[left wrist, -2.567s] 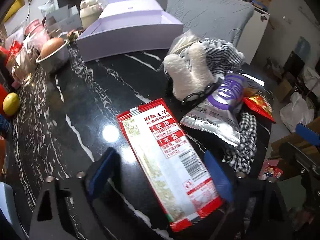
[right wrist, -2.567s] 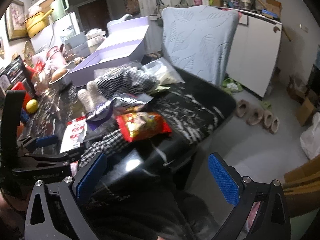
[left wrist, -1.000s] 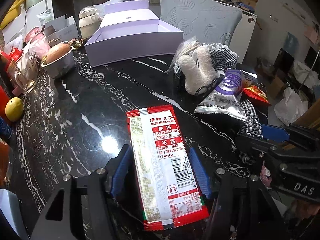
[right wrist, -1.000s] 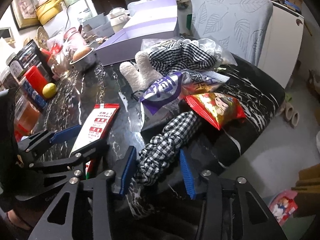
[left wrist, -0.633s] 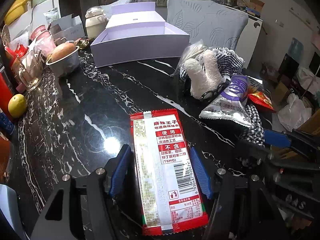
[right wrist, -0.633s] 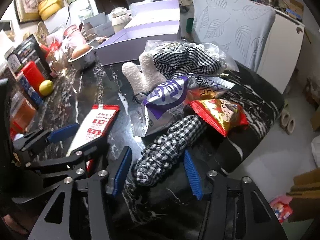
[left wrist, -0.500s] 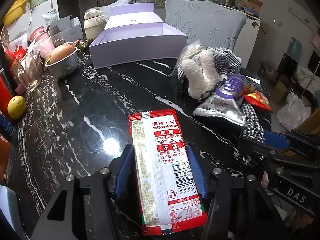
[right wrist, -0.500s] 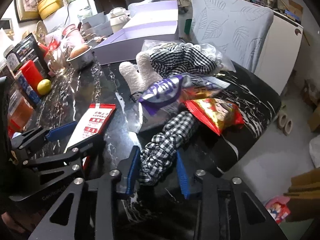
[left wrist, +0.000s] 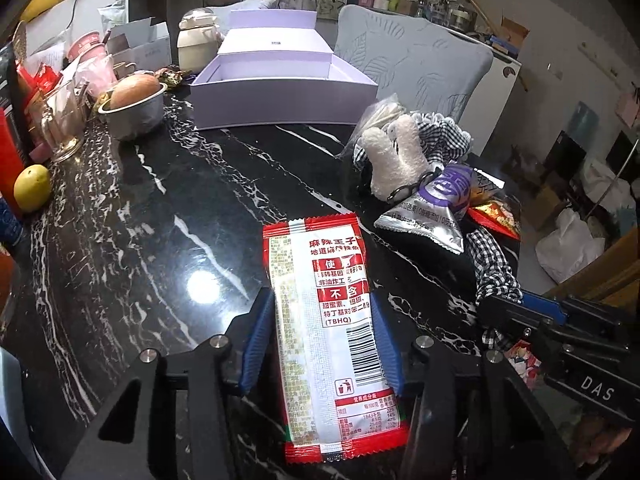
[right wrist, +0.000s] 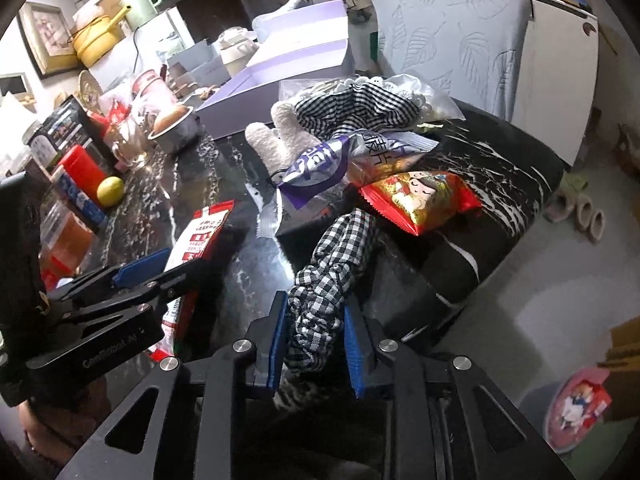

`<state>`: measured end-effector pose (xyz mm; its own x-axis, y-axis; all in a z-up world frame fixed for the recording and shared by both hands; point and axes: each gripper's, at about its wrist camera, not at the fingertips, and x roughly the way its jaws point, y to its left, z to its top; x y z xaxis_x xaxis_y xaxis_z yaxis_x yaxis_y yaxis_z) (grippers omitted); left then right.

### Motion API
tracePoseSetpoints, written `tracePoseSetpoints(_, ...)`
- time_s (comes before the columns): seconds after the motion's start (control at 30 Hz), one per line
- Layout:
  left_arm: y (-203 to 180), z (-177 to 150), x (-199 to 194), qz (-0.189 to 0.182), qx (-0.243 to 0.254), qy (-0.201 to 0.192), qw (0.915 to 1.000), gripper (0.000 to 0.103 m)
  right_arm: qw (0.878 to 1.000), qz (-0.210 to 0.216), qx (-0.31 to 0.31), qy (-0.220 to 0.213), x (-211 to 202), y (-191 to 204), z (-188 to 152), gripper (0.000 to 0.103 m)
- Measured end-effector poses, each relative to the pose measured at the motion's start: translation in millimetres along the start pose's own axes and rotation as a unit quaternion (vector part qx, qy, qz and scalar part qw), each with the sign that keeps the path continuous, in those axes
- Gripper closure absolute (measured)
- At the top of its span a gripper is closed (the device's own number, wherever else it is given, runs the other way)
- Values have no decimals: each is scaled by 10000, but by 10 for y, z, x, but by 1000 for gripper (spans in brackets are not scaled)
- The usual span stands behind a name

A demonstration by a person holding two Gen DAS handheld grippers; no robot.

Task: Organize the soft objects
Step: 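Close the left gripper on the packet while the right gripper grasps the scrunchie, then lift both held items and carry them over the open lavender box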

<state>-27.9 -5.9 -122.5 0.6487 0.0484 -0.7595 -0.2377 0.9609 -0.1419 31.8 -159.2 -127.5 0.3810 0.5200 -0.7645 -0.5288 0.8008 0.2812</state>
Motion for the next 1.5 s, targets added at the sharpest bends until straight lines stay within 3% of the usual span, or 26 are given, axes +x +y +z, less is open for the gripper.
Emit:
tracePoseSetpoints(0.37,36,125,-358,-67,-44,-449,9990,55,9993,113,-172,-315,-306,128,25,77)
tracePoseSetpoints(0.73,88,480,-657,-139,-16,-1040,9945,55,9969,299,-336,-639,-497,270,271,77)
tracePoseSetpoints(1.17,100,1099,-839,-112,164,-1772,9840,55,9887,337,-765,-1243,-648,395,856,77)
tracePoseSetpoints(1.5,50,1569,-750,-32,263,-2086,9777,55,9826,349,-989,-1533,-614,345,1359,77)
